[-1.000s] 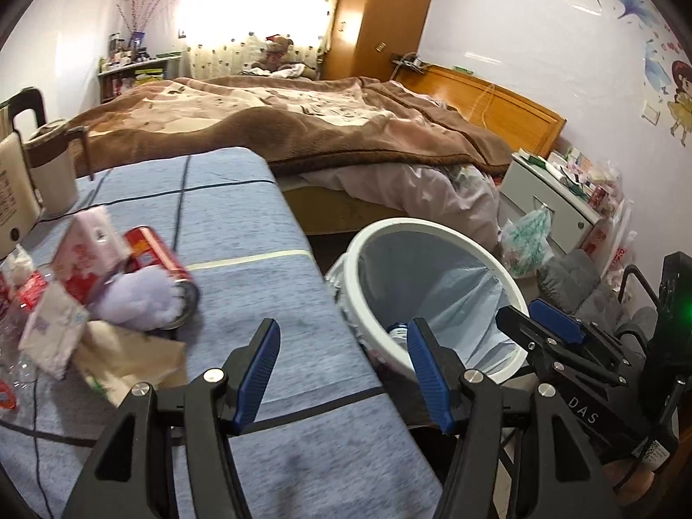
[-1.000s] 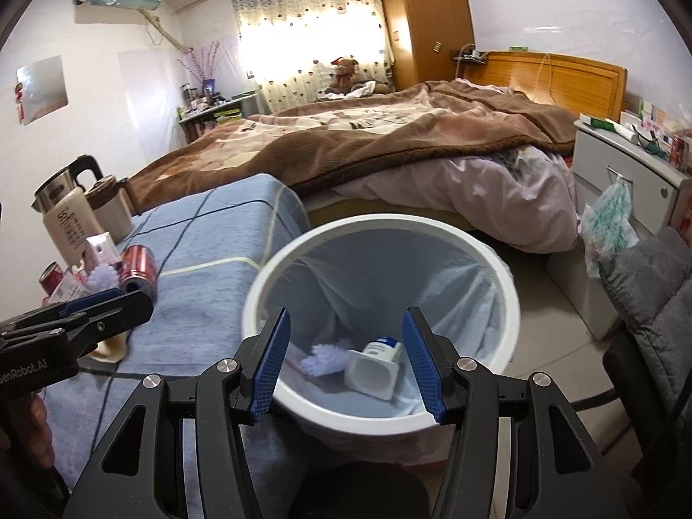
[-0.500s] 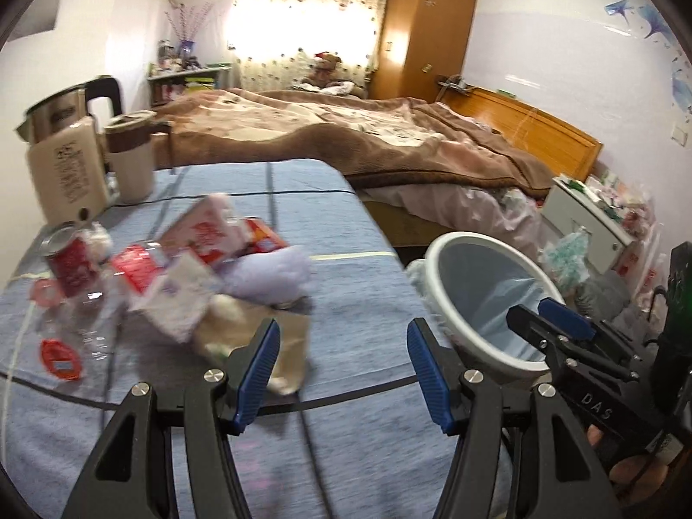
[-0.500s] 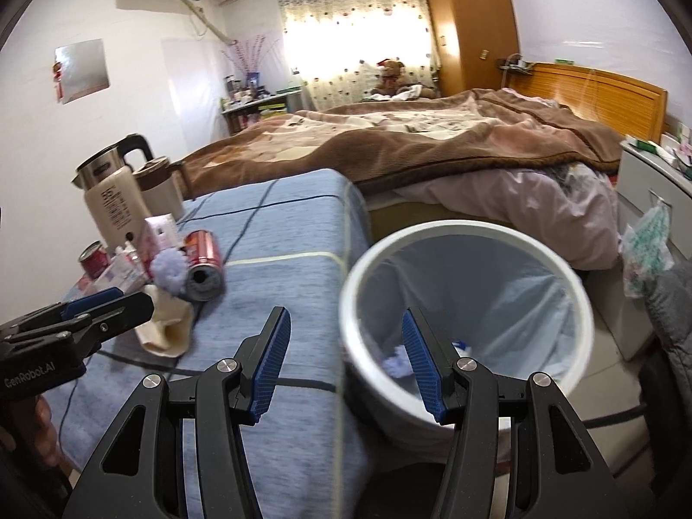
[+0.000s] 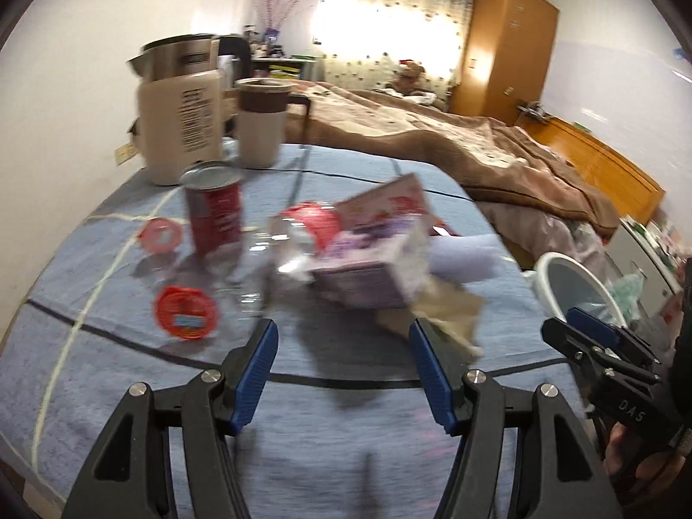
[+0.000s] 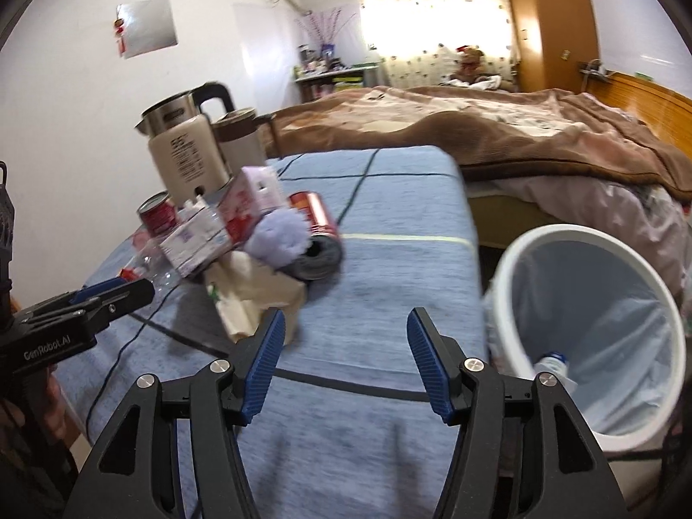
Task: Collect trash
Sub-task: 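Move both tools back toward the trash on the table, then grasp the red-lidded cup with the left tool while the right tool grasps the purple milk carton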
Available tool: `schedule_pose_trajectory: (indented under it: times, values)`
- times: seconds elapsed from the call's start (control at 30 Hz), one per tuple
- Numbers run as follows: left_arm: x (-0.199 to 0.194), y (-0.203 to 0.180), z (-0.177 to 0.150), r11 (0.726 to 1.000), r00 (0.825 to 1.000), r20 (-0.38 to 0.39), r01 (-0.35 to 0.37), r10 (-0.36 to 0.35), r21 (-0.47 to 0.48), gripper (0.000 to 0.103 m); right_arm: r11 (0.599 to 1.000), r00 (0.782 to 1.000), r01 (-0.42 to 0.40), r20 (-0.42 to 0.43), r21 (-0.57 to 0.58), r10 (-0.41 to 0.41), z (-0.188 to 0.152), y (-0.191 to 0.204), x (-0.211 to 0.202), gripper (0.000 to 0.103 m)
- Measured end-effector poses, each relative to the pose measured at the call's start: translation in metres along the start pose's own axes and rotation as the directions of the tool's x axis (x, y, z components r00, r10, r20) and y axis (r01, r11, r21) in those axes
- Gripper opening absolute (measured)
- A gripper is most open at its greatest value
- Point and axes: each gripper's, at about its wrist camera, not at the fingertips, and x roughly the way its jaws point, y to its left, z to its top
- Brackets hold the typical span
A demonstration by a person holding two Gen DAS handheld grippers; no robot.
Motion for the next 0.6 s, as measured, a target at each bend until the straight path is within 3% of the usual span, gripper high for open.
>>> schedule_pose_trajectory:
  times: [0.13, 0.27, 0.47, 0.6]
  values:
    - [-0.001, 0.024, -0.001, 0.998, 0.999, 0.002, -0.036, 0.036, -0.043, 0.068, 0.997, 0.997, -0.075, -0.03, -0.02, 0.074, 0.002, 0.016, 0.013, 0.06]
    - [-0.001, 0.044, -0.003, 0.994, 0.997, -0.002, -0.08, 0.08, -0.07, 0.07, 0.992, 0.994, -0.1, -0.053, -0.075, 0.096, 0.002, 0.036, 0.024, 0.06]
    - [0.004, 0.065, 0.001, 0.99, 0.994, -0.009, -0.107, 0.107, -0.091, 0.071, 0.98, 0.986, -0.164, -0.033, -0.113, 0.162, 0.017, 0.06, 0.033, 0.06]
    - [0.013, 0.074, 0.0, 0.992, 0.996, -0.032, -0.082, 0.079, -0.1, 0.072, 0.969, 0.977, -0.212, -0.035, -0.124, 0.209, 0.03, 0.069, 0.041, 0.062]
